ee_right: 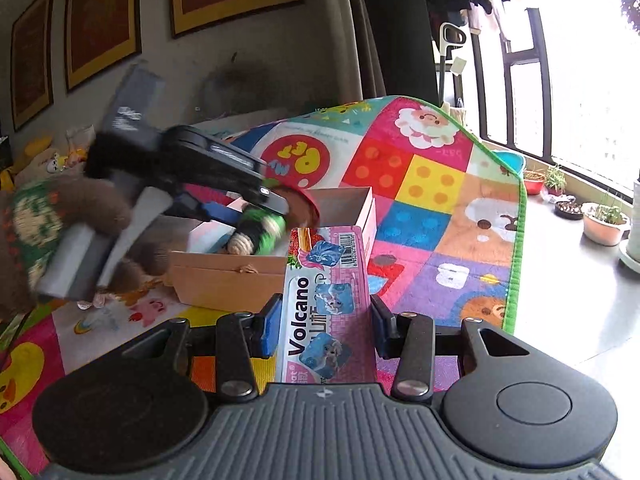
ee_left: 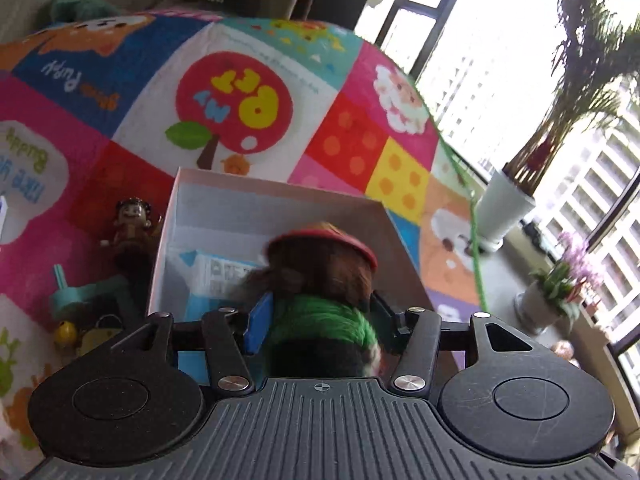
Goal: Organize objects
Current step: 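Lower the doll into the pink box with the left tool while the right tool grasps the Volcano card, then drop the Volcano card into the pink box with the right tool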
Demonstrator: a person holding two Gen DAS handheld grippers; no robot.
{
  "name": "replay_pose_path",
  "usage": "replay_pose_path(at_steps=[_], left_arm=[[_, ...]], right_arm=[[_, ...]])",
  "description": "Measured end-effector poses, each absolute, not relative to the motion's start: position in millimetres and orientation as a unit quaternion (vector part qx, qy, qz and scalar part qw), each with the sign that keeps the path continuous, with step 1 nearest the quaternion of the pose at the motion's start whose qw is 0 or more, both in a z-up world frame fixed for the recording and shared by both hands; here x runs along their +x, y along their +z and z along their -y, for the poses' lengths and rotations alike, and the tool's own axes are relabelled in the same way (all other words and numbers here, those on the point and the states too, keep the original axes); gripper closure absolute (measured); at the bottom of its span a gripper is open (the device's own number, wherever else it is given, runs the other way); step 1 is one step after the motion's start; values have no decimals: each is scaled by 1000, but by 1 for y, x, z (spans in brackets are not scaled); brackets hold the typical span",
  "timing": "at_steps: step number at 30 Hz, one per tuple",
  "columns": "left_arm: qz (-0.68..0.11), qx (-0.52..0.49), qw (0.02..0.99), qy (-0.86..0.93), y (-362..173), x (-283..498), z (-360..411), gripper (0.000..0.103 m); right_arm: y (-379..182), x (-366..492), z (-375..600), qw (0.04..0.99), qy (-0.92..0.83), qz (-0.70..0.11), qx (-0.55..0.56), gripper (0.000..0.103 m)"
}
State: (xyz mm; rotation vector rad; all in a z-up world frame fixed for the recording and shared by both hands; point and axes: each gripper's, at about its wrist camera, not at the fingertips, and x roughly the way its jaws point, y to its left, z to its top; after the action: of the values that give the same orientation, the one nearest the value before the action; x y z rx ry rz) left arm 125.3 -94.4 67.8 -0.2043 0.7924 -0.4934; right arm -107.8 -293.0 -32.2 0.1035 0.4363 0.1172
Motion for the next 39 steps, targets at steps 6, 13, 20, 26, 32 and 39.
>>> replay_pose_path(at_steps=[6,13,20,26,32,39], left_arm=[[-354,-105,884,-287,77,76,73,48],[-324,-61,910,-251,62,-2,25,48],[-338,-47,922,-182,33,-16,-22,49],[-327,-91,923,-180,37,-18,-46,49],[-313,-115,924,-189,39,-26,-64,49],[-312,-115,928,-166,34,-27,-76,49]], right_arm=[[-24,-105,295,975,54,-212,47,60],[16,-69,289,974,76,-200,74,60],[35,3,264,955,97,-247,134,60],[39,90,230,936,85,-314,135,44],[42,102,225,942,72,-311,100,33],[28,22,216,965,75,-252,-6,19]])
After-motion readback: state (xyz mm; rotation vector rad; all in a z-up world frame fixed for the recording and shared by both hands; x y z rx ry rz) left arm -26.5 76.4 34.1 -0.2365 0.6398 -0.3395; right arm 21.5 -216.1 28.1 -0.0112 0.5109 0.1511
